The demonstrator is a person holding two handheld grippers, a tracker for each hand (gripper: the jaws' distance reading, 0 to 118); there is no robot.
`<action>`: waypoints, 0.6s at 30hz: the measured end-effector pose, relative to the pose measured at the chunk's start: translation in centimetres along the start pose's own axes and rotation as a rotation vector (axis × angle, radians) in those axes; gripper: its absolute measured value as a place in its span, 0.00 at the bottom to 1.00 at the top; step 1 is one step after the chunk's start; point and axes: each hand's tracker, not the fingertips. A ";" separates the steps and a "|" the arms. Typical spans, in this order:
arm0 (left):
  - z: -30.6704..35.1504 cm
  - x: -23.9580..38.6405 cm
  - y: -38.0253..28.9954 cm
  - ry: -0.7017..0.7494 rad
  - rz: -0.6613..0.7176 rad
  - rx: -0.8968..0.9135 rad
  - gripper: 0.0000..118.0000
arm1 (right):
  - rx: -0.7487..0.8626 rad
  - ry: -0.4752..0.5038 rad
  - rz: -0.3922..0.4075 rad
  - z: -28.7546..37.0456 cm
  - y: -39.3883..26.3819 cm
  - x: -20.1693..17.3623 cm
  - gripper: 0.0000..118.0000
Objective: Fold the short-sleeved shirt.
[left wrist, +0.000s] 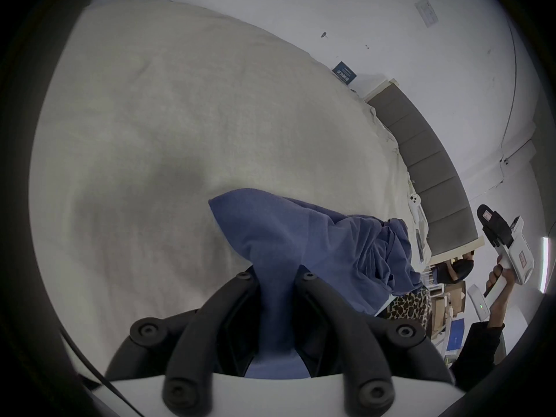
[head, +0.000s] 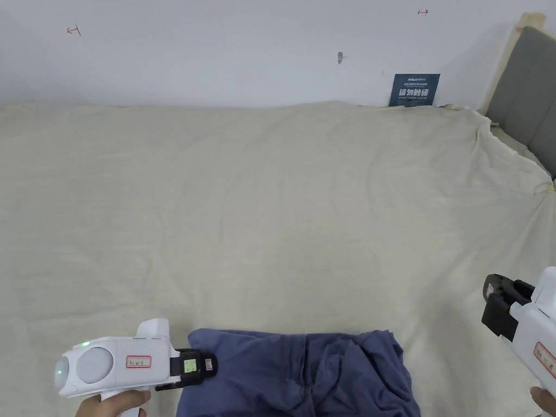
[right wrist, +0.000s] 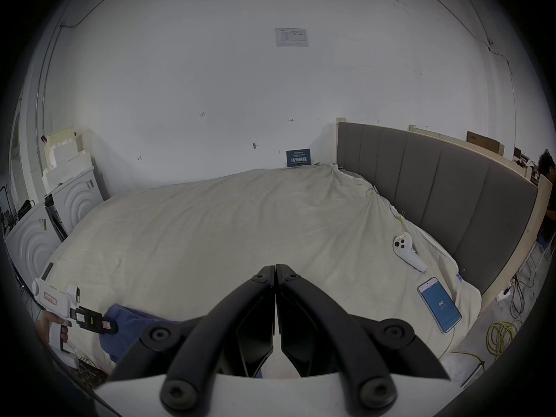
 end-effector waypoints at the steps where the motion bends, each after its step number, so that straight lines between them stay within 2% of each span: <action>1: 0.9 -0.4 0.1 0.021 0.002 0.010 0.13 | 0.002 0.003 -0.001 0.0 0.1 -0.1 0.00; 10: 9.1 -3.8 -0.2 0.218 0.085 0.076 0.13 | 0.013 0.053 -0.004 -0.4 0.1 -0.9 0.00; 13: 10.1 -2.0 0.2 0.255 0.083 0.070 0.14 | 0.014 0.067 -0.007 -0.5 -0.1 -1.2 0.00; 18: 10.0 4.3 1.3 0.259 -0.004 0.060 0.14 | 0.013 0.081 -0.009 -0.4 -0.1 -1.3 0.00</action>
